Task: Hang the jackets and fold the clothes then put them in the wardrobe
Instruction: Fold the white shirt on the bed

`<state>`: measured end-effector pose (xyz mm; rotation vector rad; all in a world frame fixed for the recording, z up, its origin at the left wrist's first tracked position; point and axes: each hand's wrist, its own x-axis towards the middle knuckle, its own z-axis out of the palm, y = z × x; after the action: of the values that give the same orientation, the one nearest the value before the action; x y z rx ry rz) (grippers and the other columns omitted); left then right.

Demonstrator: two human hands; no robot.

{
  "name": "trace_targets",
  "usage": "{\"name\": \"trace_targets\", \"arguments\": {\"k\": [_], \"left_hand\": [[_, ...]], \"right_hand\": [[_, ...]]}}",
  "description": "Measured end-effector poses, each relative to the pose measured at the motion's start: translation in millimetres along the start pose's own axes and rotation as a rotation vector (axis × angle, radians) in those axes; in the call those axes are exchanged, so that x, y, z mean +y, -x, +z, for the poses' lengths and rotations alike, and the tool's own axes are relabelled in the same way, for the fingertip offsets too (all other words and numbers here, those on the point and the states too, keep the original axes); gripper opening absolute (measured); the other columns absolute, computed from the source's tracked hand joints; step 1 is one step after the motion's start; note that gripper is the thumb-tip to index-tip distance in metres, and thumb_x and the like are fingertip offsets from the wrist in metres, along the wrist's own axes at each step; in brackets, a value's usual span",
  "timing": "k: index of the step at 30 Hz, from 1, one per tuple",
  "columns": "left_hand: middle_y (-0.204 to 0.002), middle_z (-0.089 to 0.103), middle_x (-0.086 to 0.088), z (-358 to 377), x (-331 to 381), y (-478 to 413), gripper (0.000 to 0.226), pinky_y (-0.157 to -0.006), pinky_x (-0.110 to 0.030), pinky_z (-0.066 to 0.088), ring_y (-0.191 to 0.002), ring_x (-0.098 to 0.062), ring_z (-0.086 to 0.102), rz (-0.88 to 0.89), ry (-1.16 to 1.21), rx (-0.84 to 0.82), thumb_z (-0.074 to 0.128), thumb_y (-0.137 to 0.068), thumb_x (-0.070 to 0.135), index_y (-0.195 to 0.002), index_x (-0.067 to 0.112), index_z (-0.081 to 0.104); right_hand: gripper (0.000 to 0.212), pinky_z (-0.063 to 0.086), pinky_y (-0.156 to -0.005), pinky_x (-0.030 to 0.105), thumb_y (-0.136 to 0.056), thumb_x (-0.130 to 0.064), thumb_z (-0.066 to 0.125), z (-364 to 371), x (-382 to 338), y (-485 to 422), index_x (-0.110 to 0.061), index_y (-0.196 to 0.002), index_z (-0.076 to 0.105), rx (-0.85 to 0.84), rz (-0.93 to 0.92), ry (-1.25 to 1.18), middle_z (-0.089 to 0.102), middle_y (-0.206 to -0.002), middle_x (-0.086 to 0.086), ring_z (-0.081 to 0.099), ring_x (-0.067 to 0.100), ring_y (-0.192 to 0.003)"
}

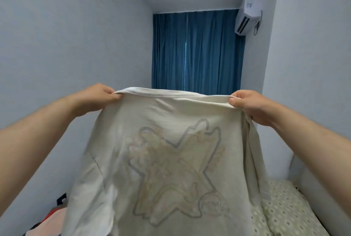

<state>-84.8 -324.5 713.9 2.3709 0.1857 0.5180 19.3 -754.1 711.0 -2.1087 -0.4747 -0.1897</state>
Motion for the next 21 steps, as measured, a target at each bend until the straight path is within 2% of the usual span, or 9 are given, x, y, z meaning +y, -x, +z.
{"name": "trace_targets", "arguments": {"k": [2, 4, 8, 12, 13, 16, 17, 19, 21], "left_hand": [[-0.071, 0.059, 0.0, 0, 6, 2, 0.045, -0.07, -0.03, 0.043, -0.07, -0.021, 0.053, 0.035, 0.002, 0.012, 0.057, -0.095, 0.05, -0.077, 0.009, 0.065], [-0.07, 0.064, 0.0, 2, 12, 4, 0.04, -0.065, -0.029, 0.05, -0.066, -0.019, 0.061, 0.014, 0.148, -0.058, 0.05, -0.1, 0.045, -0.081, 0.014, 0.064], [-0.078, 0.068, -0.006, 1, 22, 5, 0.03, -0.06, -0.029, 0.05, -0.065, -0.02, 0.063, -0.056, 0.322, -0.097, 0.05, -0.103, 0.034, -0.085, 0.012, 0.06], [-0.074, 0.066, -0.008, -13, 34, 6, 0.018, -0.055, -0.027, 0.052, -0.058, -0.02, 0.064, -0.094, 0.465, -0.158, 0.059, -0.094, 0.022, -0.08, 0.011, 0.064], [-0.072, 0.065, -0.008, -18, 36, 7, 0.02, -0.056, -0.027, 0.051, -0.056, -0.02, 0.063, -0.122, 0.513, -0.201, 0.059, -0.091, 0.025, -0.078, 0.011, 0.065], [-0.073, 0.066, -0.007, -25, 44, 9, 0.03, -0.061, -0.031, 0.048, -0.057, -0.02, 0.063, -0.156, 0.484, -0.236, 0.057, -0.093, 0.034, -0.081, 0.009, 0.066], [-0.075, 0.069, -0.008, -25, 46, 11, 0.028, -0.06, -0.031, 0.052, -0.059, -0.02, 0.066, -0.149, 0.422, -0.23, 0.058, -0.096, 0.03, -0.085, 0.006, 0.068], [-0.076, 0.069, -0.01, -23, 50, 14, 0.024, -0.053, -0.027, 0.055, -0.058, -0.018, 0.066, -0.104, 0.333, -0.197, 0.057, -0.099, 0.022, -0.087, 0.004, 0.066], [-0.078, 0.067, -0.011, -21, 53, 16, 0.025, -0.057, -0.027, 0.055, -0.062, -0.018, 0.065, -0.065, 0.307, -0.147, 0.054, -0.101, 0.022, -0.087, 0.003, 0.064]], "right_hand": [[0.019, 0.049, -0.058, 0.036, -0.101, -0.027, 0.055, -7, -3, -1, -0.014, -0.092, 0.064, -0.012, -0.04, 0.047, 0.062, -0.081, 0.006, 0.058, 0.018, -0.065], [0.018, 0.042, -0.052, 0.029, -0.102, -0.027, 0.054, -14, -7, -1, -0.016, -0.09, 0.062, -0.017, -0.065, 0.039, 0.057, -0.077, 0.002, 0.052, 0.013, -0.06], [0.017, 0.048, -0.066, 0.036, -0.102, -0.029, 0.055, -23, -17, -2, -0.016, -0.096, 0.063, -0.011, -0.057, 0.028, 0.064, -0.092, 0.005, 0.058, 0.02, -0.079], [0.016, 0.052, -0.057, 0.031, -0.095, -0.028, 0.066, -32, -32, 2, -0.015, -0.086, 0.066, -0.006, -0.056, 0.027, 0.067, -0.088, 0.006, 0.063, 0.018, -0.071], [0.02, 0.053, -0.058, 0.031, -0.091, -0.033, 0.07, -35, -35, 2, -0.014, -0.086, 0.068, -0.027, -0.035, 0.001, 0.07, -0.087, 0.007, 0.067, 0.019, -0.07], [0.052, 0.059, -0.079, 0.045, -0.076, -0.061, 0.073, -40, -42, 4, -0.013, -0.096, 0.072, -0.061, 0.059, -0.023, 0.077, -0.093, 0.009, 0.075, 0.03, -0.084], [0.051, 0.059, -0.081, 0.047, -0.075, -0.063, 0.072, -41, -43, 3, -0.014, -0.091, 0.074, -0.05, 0.058, 0.004, 0.077, -0.09, 0.008, 0.075, 0.03, -0.083], [0.04, 0.058, -0.069, 0.038, -0.081, -0.057, 0.071, -42, -44, 2, -0.021, -0.065, 0.068, -0.041, 0.011, 0.097, 0.07, -0.074, 0.001, 0.069, 0.021, -0.069], [0.04, 0.047, -0.065, 0.035, -0.087, -0.052, 0.067, -43, -44, 2, -0.022, -0.062, 0.059, -0.045, -0.022, 0.136, 0.057, -0.071, 0.001, 0.056, 0.019, -0.066]]}}
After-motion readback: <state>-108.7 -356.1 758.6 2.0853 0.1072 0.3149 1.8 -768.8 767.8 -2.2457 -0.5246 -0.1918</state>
